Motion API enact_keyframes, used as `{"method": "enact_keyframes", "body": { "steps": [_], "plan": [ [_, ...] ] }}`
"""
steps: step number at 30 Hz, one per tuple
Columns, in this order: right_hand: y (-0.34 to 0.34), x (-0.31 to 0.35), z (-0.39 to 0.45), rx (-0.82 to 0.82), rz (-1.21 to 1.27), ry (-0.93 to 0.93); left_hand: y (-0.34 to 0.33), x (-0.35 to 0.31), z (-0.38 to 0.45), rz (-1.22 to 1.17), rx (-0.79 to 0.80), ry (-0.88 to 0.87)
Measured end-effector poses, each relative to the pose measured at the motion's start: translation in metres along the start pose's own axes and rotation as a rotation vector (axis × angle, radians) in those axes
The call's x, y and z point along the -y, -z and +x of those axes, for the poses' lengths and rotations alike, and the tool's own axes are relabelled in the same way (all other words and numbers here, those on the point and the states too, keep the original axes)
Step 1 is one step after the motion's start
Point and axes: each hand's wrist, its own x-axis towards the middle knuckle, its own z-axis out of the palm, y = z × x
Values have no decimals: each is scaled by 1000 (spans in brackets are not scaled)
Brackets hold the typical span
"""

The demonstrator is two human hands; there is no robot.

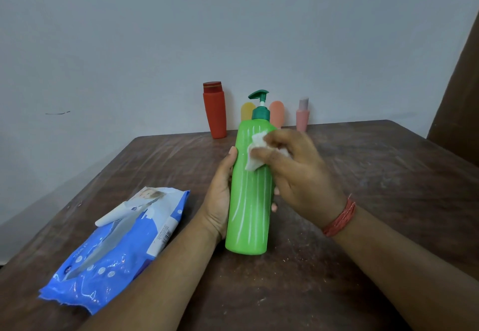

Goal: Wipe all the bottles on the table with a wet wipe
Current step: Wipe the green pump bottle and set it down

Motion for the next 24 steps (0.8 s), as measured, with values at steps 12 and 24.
{"method": "enact_keyframes", "body": {
  "steps": [12,24],
  "plan": [
    [1,-16,4,-63,-172,-2,3,1,2,21,39,10],
    [7,-14,4,-61,-198,137,-2,1,1,97,65,14]
  ]
}}
